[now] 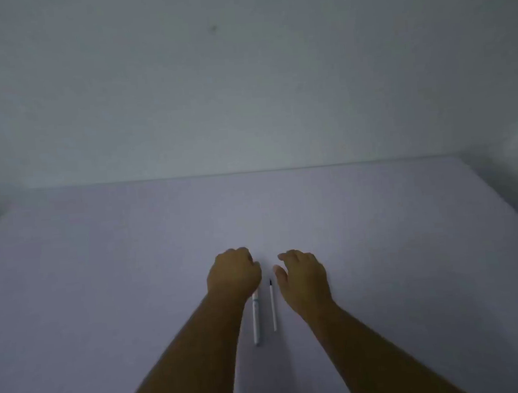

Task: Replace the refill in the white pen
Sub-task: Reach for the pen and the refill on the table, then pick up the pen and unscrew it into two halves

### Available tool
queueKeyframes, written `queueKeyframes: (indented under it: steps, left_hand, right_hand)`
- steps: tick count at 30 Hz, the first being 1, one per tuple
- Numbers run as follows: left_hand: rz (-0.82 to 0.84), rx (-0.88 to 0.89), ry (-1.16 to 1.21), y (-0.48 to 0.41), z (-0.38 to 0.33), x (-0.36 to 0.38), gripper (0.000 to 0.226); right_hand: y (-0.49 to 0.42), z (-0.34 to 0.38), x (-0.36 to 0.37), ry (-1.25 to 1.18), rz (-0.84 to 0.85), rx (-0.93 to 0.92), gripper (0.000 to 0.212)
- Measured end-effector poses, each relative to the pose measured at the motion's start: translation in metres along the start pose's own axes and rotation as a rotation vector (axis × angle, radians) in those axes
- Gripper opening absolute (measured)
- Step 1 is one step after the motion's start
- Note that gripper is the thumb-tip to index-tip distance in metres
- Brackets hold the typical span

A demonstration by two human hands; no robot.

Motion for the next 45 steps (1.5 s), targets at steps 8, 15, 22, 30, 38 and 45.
queueKeyframes:
  steps: [8,15,22,30,38,45]
  left_hand:
    - [0.184,-0.231,0.175,0.023,0.036,0.093,0.033]
    - [0.123,-0.231,0.316,0.027,0.046,0.096,0.014]
    - [0.05,-0.069,0.423,0.036,0.028,0.077,0.011]
    - [0.185,-0.002,0.444,0.03,0.033,0.075,0.016]
    - [0.169,-0.113,0.602,0.036,0.044,0.075,0.023]
    - [0.12,-0.127,0.601,0.038,0.041,0.066,0.021]
  right_hand:
    - [0.017,-0.025,0.044,0.011,0.048,0.056,0.03]
    - [0.016,-0.015,0.053,-0.208,0.109,0.165,0.024]
    - [0.0,-0.014,0.055,-0.65,0.131,0.502,0.031]
    - [-0.007,-0.041,0.043,-1.062,-0.039,0.756,0.028]
    - [-0.006,-0.049,0.042,-0.224,0.226,0.416,0.026]
    - [0.013,-0.06,0.049,-0.253,0.161,0.451,0.035]
Point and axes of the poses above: each hand's wrist, its own y-axis away from the middle knuckle, its own x-axis out of the palm, z = x × y, the point moved 8 cm from there along -y, towards the middle knuckle, and after that the axes turned 8 degrees about -y, right-handed, at the moved point
